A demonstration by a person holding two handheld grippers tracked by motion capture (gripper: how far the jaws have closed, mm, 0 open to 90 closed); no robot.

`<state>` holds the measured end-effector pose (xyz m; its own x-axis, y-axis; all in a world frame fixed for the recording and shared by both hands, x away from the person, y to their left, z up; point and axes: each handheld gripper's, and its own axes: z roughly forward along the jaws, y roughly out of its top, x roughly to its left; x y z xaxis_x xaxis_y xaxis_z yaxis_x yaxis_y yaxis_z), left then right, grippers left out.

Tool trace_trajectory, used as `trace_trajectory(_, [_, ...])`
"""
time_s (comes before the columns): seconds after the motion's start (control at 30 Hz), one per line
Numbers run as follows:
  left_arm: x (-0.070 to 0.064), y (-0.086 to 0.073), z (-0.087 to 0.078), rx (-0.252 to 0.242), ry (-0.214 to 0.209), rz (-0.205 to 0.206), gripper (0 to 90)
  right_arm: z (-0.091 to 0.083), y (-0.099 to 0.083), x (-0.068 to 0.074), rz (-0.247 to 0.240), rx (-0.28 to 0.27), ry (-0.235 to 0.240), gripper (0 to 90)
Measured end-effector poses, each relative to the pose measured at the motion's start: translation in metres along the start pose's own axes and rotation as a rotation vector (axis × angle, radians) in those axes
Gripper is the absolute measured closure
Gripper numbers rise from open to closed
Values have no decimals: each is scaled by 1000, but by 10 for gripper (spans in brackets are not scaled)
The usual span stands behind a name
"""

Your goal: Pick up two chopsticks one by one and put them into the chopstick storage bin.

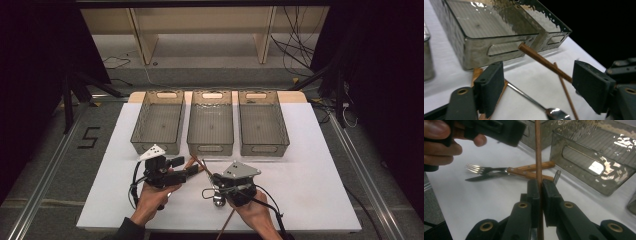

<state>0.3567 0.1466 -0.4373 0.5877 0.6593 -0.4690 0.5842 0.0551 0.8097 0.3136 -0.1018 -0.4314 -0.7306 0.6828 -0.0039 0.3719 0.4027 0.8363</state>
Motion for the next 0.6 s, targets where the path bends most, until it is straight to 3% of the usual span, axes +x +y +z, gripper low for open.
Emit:
trace_trajectory(0.1, [5, 4, 3, -17, -44, -85, 305, 0, 1, 2, -9, -15, 7, 854])
trace_trajectory(0.13, [5, 5, 3, -16, -52, -94, 317, 0, 2, 3, -14, -22, 8, 854])
trace_trajectory(0.2, [3, 6, 5, -7, -48, -96, 344, 1, 2, 6, -25, -32, 4, 854])
trace_trajectory(0.27, [2, 7, 6, -6, -72, -122, 375, 1, 3, 8, -35, -38, 2, 854])
trace_trajectory(0.33, [0, 6, 7, 4, -79, -117, 429, 2, 3, 10, -39, -47, 1, 854])
trace_trajectory(0.6, [-2, 4, 9, 24, -146, -162, 576, 3, 2, 13, -45, -80, 0, 853])
